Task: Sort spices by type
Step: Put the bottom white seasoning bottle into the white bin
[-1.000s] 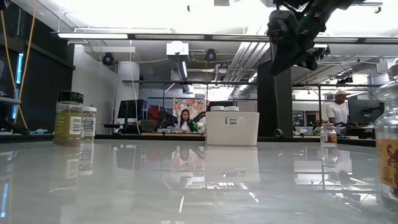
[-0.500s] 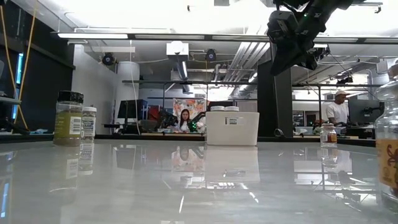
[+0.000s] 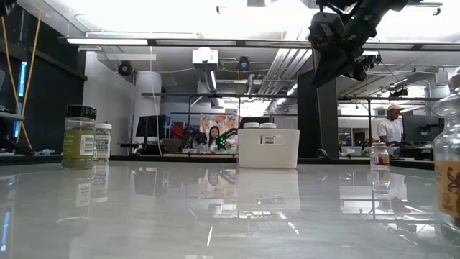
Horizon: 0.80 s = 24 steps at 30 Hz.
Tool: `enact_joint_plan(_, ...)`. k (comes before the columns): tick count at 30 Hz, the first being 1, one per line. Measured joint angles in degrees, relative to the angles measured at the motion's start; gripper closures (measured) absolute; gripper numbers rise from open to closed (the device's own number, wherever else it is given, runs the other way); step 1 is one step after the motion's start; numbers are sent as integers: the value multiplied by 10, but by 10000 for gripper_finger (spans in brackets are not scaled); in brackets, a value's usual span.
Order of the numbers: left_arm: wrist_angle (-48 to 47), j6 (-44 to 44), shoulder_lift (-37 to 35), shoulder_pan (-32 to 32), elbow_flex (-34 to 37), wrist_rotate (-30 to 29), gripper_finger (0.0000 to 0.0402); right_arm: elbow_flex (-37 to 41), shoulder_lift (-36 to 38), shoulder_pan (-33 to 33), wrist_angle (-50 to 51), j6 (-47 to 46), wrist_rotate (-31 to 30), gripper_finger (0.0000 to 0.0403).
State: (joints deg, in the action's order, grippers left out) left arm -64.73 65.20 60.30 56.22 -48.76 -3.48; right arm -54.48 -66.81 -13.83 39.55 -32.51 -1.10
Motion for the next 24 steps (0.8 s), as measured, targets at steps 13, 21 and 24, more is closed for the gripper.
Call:
enact_joint_plan(13, -51, -315, -53, -231, -241, -242, 232, 0, 0, 0, -48, -6, 0, 403)
enact_joint_plan(21, 154, -632, 67, -535, -255, -153, 232, -6, 14, 0, -202, -25, 14, 403)
enact_joint_plan(24, 256, -702, 136, -622, -255, -93, 232, -31, 26, 0, -248, -12, 10, 403)
